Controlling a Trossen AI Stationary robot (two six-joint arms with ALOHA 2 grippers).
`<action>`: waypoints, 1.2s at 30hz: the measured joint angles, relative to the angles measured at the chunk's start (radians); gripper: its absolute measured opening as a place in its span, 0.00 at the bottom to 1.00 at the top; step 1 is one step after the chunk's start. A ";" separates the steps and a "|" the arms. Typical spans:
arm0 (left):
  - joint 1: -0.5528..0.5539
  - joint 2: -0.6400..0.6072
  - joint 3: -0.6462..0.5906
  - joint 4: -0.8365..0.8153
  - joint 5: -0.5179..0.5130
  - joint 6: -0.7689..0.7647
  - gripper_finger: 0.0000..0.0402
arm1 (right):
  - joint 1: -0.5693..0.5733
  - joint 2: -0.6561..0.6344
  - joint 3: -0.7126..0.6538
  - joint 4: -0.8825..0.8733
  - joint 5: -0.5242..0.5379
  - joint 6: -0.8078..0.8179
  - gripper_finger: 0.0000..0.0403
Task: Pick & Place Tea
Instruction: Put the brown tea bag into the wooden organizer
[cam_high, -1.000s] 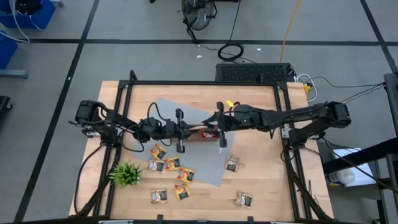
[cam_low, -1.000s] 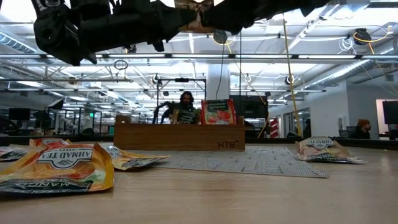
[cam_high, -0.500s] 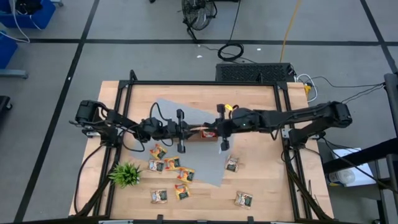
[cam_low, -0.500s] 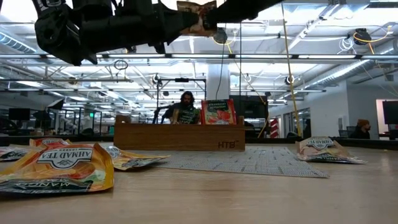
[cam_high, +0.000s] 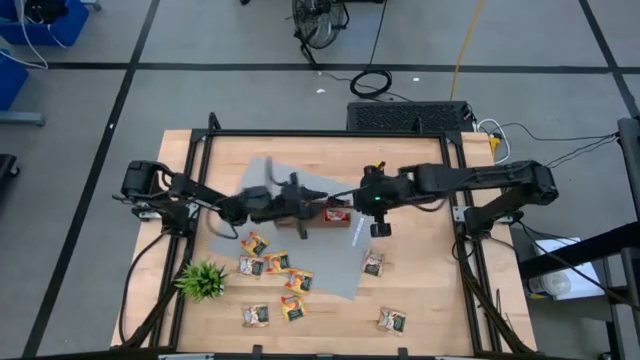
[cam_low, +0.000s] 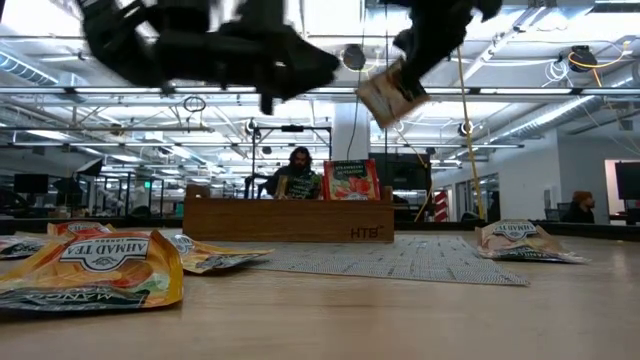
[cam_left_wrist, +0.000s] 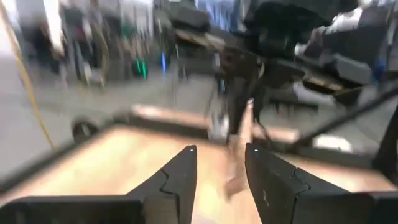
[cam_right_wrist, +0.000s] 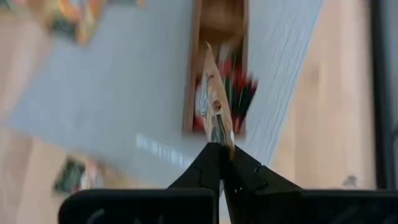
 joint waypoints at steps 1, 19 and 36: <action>0.006 0.000 0.058 -0.132 0.025 -0.008 0.33 | -0.001 0.019 0.007 -0.019 0.002 0.001 0.00; 0.015 0.058 0.530 -0.939 0.292 -0.066 0.34 | 0.052 0.081 0.090 -0.174 -0.005 0.025 0.00; 0.027 0.119 0.531 -0.870 0.318 -0.080 0.74 | 0.075 0.081 0.090 -0.053 -0.111 0.035 0.00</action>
